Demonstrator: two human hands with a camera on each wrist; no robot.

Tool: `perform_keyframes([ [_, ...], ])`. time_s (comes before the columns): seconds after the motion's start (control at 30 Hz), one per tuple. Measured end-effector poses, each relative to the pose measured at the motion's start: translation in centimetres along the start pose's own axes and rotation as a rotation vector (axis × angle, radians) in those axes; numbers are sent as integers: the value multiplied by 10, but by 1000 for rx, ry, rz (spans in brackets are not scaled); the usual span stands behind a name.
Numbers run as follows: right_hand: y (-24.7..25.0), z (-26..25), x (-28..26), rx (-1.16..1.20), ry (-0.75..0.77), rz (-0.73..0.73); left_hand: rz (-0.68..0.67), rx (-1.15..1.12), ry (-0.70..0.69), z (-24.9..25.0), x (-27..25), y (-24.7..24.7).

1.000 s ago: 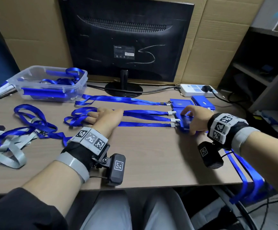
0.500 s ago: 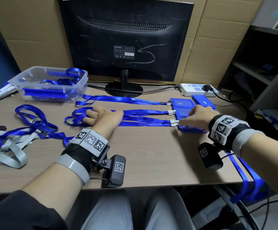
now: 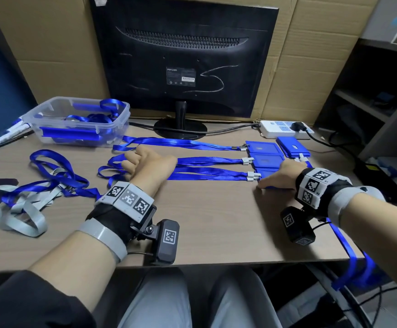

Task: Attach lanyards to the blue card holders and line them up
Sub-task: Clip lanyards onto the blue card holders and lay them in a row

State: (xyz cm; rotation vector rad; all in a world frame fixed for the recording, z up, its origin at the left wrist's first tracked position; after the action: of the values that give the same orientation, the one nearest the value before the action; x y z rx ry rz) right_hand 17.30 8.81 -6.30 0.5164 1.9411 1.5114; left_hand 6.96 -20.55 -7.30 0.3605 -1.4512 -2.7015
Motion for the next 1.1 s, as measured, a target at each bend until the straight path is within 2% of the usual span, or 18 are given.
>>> perform_keyframes([
  [0.2, -4, 4, 3, 32, -19, -1, -120, -34, -122, 0, -3, -9],
  [0.43, -6, 1, 5, 14, -29, 14, -198, -67, -68, 2, -1, -13],
  [0.67, -6, -2, 7, 27, -29, 14, -145, -24, 24, -6, 3, -3],
  [0.97, -9, 0, 10, 29, -32, 28, -146, -29, -29, -11, 6, -6],
  [1.1, -5, 2, 9, 107, -56, 19, -110, -14, -56, -3, -2, -1],
])
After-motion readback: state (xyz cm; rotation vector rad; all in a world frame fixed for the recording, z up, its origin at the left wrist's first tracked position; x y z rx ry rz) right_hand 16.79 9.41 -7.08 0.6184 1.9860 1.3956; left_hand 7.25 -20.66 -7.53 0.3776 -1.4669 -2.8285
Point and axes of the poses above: each hand's wrist, its own x-axis towards the middle knuckle, its own y-axis out of the back of the hand, z = x × y, the point moved 1 cm from there along x, towards the middle knuckle, and after that the axes turned 9 degrees about x, right-handed, at the moved point
